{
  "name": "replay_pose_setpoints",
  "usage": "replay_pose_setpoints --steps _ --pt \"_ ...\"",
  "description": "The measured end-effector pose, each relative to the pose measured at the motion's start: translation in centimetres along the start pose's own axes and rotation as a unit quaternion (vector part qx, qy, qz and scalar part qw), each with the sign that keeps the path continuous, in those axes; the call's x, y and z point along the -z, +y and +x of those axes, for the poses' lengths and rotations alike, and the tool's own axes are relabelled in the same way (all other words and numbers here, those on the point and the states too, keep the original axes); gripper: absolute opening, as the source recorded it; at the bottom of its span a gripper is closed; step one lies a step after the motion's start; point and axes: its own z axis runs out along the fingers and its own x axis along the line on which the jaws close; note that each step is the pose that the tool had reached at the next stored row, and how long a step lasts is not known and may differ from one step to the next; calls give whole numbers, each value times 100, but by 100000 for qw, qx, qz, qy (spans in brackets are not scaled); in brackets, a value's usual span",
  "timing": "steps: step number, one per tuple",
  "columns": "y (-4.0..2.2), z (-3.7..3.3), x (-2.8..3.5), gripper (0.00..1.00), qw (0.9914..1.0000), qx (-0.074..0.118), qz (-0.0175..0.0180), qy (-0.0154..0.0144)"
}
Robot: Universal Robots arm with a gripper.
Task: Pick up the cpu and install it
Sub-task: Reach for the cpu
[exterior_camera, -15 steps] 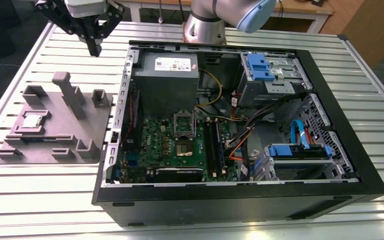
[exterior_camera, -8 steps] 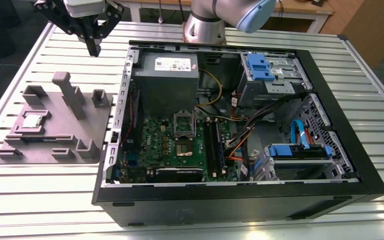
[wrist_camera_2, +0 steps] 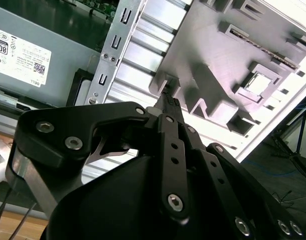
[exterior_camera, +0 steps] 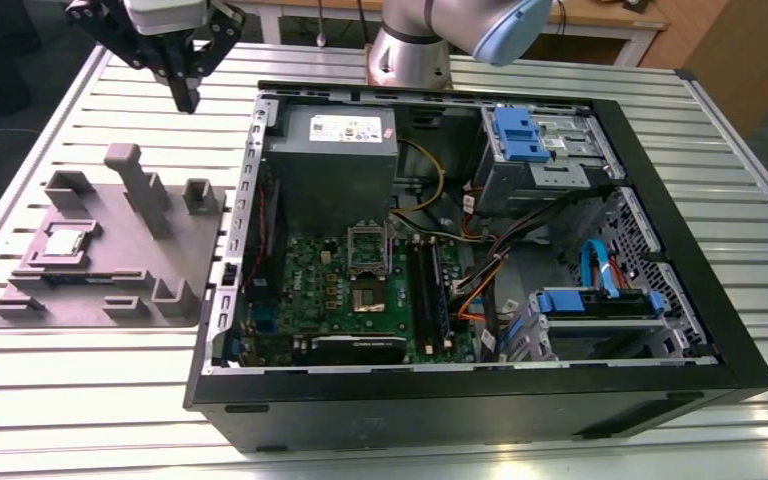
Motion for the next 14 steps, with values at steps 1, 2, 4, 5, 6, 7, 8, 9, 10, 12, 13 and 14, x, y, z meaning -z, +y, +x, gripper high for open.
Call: replay_pose_setpoints --steps 1,2,4,5,6,7,8,9,10,12,13,14 --pt "0 2 0 10 100000 3 0 -1" --pt "-1 5 -1 10 100000 1 -4 -4" --pt "-1 11 0 10 100000 -1 0 1" --pt "-1 13 -1 10 100000 0 -2 -3" --pt "-1 16 -1 10 100000 1 -2 -4" --pt "-1 18 0 10 100000 0 0 -1" --pt "-2 20 0 10 100000 5 0 -1" --pt "-2 22 -1 10 100000 4 0 -3" --pt "-2 24 0 10 100000 1 0 0" --pt "-2 27 -1 10 100000 2 -1 -2" --pt "-2 29 -1 10 100000 1 0 -1" --pt "-2 31 0 10 100000 0 3 3"
